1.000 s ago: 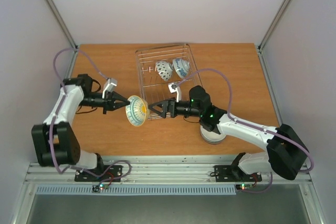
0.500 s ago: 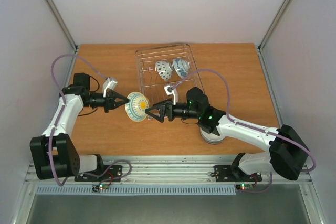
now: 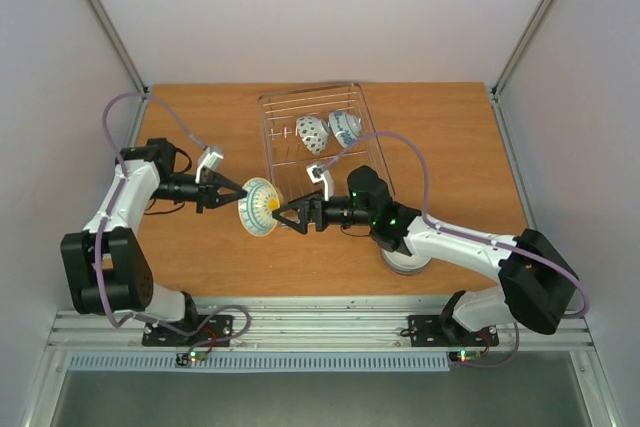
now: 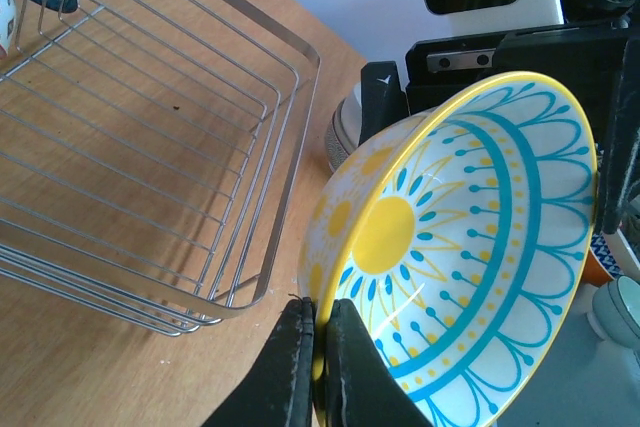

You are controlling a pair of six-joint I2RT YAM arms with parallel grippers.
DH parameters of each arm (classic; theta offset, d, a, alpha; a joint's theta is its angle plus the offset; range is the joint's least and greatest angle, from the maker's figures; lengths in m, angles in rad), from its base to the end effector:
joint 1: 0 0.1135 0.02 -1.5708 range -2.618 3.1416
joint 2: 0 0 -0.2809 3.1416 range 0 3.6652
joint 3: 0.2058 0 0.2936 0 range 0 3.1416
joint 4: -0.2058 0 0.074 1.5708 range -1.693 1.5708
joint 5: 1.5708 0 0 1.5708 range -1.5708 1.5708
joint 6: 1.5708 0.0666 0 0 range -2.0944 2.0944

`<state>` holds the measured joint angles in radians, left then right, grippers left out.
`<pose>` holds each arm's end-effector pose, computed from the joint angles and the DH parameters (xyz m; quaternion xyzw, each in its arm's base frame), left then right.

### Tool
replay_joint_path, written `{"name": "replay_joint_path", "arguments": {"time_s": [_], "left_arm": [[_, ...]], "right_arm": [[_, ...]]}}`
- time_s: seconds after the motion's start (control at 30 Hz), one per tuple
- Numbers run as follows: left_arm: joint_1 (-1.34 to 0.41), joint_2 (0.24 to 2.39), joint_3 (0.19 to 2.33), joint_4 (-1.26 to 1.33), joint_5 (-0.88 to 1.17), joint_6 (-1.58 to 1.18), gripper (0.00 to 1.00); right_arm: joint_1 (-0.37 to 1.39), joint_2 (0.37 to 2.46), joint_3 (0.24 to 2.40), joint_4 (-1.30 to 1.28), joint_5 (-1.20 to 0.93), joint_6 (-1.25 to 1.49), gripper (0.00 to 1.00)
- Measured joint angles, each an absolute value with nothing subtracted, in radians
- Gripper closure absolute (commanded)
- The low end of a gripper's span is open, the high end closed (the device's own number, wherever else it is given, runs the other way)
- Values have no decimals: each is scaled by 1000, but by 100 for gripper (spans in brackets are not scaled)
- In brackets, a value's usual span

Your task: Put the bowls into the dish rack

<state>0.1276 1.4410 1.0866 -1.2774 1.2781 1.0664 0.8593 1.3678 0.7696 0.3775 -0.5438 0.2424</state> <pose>0.2743 -0.0291 0.2555 0.3467 0.7237 -0.5068 0.3149 0.2106 0.2970 0.2477 -0.3882 0.6656 0.4937 0.4032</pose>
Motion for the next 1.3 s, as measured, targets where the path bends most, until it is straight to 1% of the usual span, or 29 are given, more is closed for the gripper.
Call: {"name": "replay_joint_path", "arguments": {"time_s": [0.13, 0.37, 0.47, 0.57, 0.63, 0.67, 0.7, 0.77, 0.8, 0.9, 0.93, 0.97, 1.0, 1.03, 1.07, 1.1, 1.2, 1.27, 1.3], "left_arm": [[130, 1456, 1094, -1322, 1279, 1130, 100], [130, 1456, 1097, -1344, 1279, 1164, 99], [130, 1456, 1097, -1346, 1279, 1169, 99], [130, 1456, 1097, -1346, 1279, 1173, 99], [130, 1456, 1097, -1348, 1283, 1176, 100], [131, 1456, 1098, -1349, 1285, 1181, 99], [134, 1456, 1098, -1346, 1287, 1185, 99], [138, 1456, 1098, -1338, 1286, 1186, 100], [139, 1456, 1098, -1336, 1282, 1184, 99], [140, 1452, 1093, -1317, 1279, 1166, 99], [139, 1448, 1088, -1306, 1279, 1154, 96], [139, 1439, 1078, -1286, 1279, 1135, 87], [139, 1427, 1069, -1264, 1277, 1116, 72], [139, 1413, 1056, -1237, 1274, 1090, 55], [136, 1391, 1036, -1200, 1275, 1051, 35], [135, 1374, 1020, -1168, 1274, 1022, 24], [130, 1284, 936, -988, 1248, 860, 2], [128, 1231, 876, -838, 1187, 691, 1], [128, 1215, 875, -830, 1183, 676, 1]], "right_arm": [[860, 1391, 777, 402, -554, 243, 2], [864, 1432, 784, 474, -577, 252, 8], [864, 1447, 785, 505, -590, 261, 13], [865, 1456, 789, 528, -606, 274, 23], [865, 1459, 793, 541, -619, 280, 31], [865, 1459, 794, 543, -622, 284, 37], [865, 1460, 794, 542, -625, 297, 48], [863, 1470, 794, 549, -633, 307, 86], [863, 1473, 794, 551, -635, 307, 98], [863, 1477, 794, 553, -632, 309, 99], [863, 1477, 794, 553, -633, 309, 99], [863, 1477, 794, 550, -632, 307, 99], [863, 1477, 794, 544, -632, 302, 99], [863, 1477, 799, 531, -630, 292, 99], [863, 1477, 806, 511, -626, 279, 99], [863, 1477, 817, 479, -619, 264, 99], [864, 1477, 889, 311, -559, 183, 99], [862, 1478, 958, 184, -490, 117, 99], [858, 1483, 1002, 118, -442, 81, 99]]}}
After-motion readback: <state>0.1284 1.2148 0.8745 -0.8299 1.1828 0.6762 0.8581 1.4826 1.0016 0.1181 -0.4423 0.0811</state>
